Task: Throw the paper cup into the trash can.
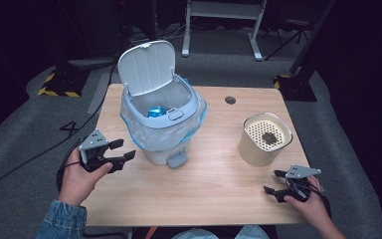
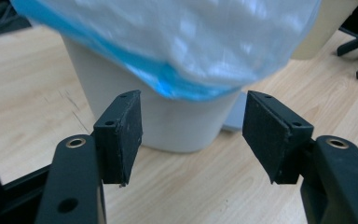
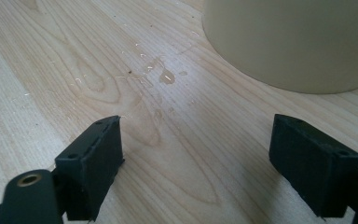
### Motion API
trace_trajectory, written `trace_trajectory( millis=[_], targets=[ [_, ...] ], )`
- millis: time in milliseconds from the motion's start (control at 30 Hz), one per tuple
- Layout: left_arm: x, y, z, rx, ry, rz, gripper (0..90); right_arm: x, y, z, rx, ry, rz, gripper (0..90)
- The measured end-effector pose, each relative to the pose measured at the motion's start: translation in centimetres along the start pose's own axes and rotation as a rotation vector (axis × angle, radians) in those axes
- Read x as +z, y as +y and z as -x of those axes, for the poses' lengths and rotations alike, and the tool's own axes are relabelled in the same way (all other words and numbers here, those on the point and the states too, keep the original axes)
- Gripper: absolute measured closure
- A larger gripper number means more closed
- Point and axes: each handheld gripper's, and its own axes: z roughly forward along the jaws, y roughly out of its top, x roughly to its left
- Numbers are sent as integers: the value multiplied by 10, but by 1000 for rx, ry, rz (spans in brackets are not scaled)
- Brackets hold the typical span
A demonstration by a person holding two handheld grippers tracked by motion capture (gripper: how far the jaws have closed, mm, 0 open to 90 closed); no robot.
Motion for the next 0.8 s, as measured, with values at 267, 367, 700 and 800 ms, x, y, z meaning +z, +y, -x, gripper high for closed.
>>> trace_trajectory(
  millis=[267,367,700,800],
  targets=[
    [-19,34,-5,26,13,62,399,0,0,0,0,2,1,177],
    [-26,47,-6,35,19,83,400,0,0,0,1,3,1,177],
    [-40,84,-18,19,92,170,414,0,0,0,1,3,1,177],
    [-38,93,-22,12,91,185,417,0,0,0,0,3,1,177]
  ],
)
